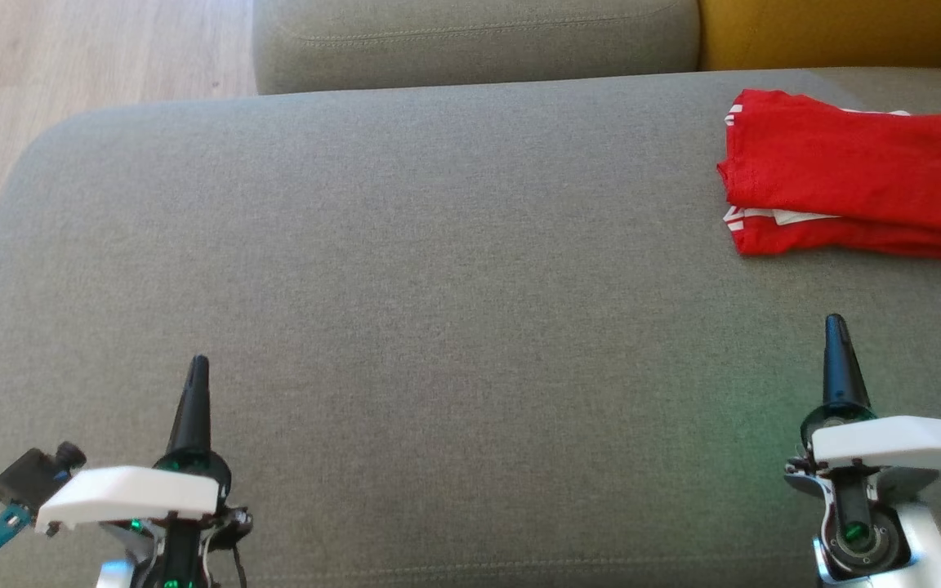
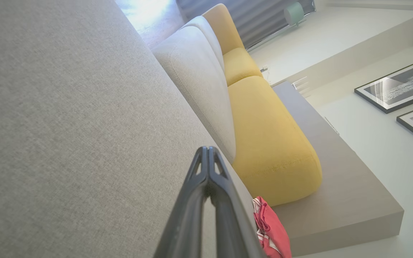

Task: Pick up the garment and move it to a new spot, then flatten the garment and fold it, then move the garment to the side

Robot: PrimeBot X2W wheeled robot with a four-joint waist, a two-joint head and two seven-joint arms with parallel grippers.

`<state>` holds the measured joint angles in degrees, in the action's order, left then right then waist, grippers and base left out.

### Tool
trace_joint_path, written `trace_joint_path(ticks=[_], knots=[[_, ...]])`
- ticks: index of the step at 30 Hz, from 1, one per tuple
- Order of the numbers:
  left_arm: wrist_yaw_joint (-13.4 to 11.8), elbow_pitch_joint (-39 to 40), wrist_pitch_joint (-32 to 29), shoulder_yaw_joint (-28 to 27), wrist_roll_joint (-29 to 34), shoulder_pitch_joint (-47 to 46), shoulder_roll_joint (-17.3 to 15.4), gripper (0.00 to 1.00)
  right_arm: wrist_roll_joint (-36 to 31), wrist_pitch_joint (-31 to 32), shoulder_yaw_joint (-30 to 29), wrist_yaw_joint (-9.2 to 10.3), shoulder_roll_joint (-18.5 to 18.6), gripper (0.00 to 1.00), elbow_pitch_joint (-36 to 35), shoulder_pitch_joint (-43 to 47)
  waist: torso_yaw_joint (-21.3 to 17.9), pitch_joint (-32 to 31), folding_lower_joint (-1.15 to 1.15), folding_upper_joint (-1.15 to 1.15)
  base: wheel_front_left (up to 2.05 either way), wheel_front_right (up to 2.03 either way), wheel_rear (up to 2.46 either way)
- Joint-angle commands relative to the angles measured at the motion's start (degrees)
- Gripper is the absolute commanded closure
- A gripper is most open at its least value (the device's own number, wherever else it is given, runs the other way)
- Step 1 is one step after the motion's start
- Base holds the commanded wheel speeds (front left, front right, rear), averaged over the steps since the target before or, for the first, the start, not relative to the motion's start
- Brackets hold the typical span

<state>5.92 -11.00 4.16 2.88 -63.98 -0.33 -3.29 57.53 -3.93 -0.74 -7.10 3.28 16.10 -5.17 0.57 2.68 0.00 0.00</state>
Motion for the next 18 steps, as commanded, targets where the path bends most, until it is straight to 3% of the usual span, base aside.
trace_joint_path(ticks=[1, 18], knots=[[0.4, 1.6, -0.3, -1.7, -1.3, -3.2, -1.0, 1.0, 1.7, 0.4, 0.3, -0.23, 1.1, 1.0, -2.1, -1.4, 0.0, 0.0, 0.0, 0.0, 0.0, 0.0, 0.0], [0.8, 0.0, -3.2, -3.5, -11.1, -4.0, -1.1, 1.0, 13.5, 3.2, -1.0, -0.28, 1.1, 1.0, -2.1, -1.2, -0.2, -0.9, 0.0, 0.0, 0.0, 0.0, 0.0]])
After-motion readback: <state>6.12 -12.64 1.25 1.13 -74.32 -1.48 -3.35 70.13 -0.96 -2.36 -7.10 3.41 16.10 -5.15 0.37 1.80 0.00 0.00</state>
